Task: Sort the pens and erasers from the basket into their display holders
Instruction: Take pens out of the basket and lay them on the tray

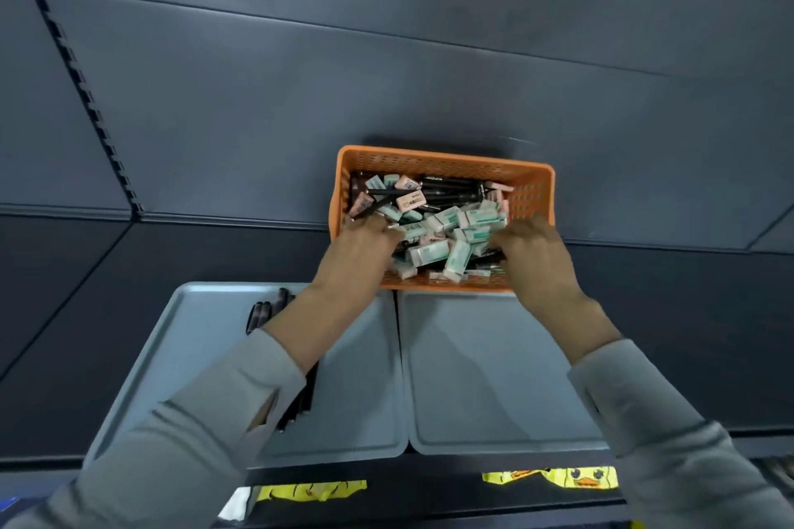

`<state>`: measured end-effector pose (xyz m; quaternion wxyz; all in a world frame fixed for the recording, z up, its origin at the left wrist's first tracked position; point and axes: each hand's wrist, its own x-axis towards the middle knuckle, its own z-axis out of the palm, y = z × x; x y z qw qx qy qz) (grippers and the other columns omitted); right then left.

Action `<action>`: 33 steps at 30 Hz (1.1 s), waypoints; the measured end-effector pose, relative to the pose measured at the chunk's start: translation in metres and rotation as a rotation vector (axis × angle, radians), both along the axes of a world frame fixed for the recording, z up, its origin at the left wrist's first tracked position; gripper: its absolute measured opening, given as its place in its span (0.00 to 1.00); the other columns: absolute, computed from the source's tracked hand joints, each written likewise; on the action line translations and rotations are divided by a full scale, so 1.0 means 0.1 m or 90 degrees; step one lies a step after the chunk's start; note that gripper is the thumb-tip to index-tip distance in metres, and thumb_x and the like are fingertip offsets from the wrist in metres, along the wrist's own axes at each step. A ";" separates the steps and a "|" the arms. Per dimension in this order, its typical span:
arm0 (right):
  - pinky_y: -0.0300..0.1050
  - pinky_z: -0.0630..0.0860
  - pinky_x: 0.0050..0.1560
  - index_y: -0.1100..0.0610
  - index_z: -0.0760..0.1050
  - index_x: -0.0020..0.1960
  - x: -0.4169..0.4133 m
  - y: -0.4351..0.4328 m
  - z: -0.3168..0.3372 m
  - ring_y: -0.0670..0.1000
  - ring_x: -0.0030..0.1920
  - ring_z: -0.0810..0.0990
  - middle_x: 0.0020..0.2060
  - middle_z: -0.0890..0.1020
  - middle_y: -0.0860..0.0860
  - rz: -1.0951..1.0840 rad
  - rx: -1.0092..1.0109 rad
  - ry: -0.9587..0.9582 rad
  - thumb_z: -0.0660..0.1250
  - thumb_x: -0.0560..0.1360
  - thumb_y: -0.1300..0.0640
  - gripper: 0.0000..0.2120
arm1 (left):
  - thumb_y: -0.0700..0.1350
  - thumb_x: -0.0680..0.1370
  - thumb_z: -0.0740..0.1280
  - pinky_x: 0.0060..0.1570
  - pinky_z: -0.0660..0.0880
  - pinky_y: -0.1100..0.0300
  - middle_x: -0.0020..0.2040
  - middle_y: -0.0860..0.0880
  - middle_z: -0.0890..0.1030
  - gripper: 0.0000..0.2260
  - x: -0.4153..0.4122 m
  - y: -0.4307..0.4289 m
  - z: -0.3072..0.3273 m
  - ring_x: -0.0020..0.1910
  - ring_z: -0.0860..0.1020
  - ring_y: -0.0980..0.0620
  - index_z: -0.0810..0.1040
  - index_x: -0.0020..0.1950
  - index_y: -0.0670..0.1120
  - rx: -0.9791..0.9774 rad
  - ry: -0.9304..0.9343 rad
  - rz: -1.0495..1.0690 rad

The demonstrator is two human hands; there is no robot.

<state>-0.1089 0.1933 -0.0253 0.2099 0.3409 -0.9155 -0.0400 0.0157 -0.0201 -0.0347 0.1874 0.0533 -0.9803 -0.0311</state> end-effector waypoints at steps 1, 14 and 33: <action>0.50 0.74 0.42 0.57 0.82 0.39 -0.02 0.00 0.02 0.62 0.44 0.77 0.35 0.82 0.54 0.016 0.014 0.021 0.78 0.55 0.71 0.16 | 0.40 0.75 0.70 0.50 0.76 0.51 0.54 0.45 0.77 0.11 -0.03 0.00 -0.02 0.53 0.78 0.43 0.79 0.58 0.45 0.012 0.002 0.013; 0.44 0.74 0.31 0.53 0.80 0.39 -0.16 0.11 0.04 0.56 0.34 0.79 0.30 0.80 0.51 0.091 0.042 0.054 0.81 0.54 0.67 0.19 | 0.34 0.73 0.71 0.44 0.75 0.54 0.55 0.42 0.74 0.19 -0.32 0.16 0.26 0.52 0.76 0.43 0.75 0.63 0.42 -0.012 0.199 0.086; 0.42 0.81 0.41 0.53 0.76 0.42 0.11 0.25 0.11 0.45 0.38 0.85 0.35 0.84 0.44 0.108 -0.800 -0.358 0.76 0.71 0.59 0.08 | 0.37 0.77 0.63 0.49 0.71 0.55 0.54 0.43 0.78 0.16 -0.50 0.23 0.21 0.53 0.74 0.44 0.64 0.63 0.43 -0.177 -0.054 0.302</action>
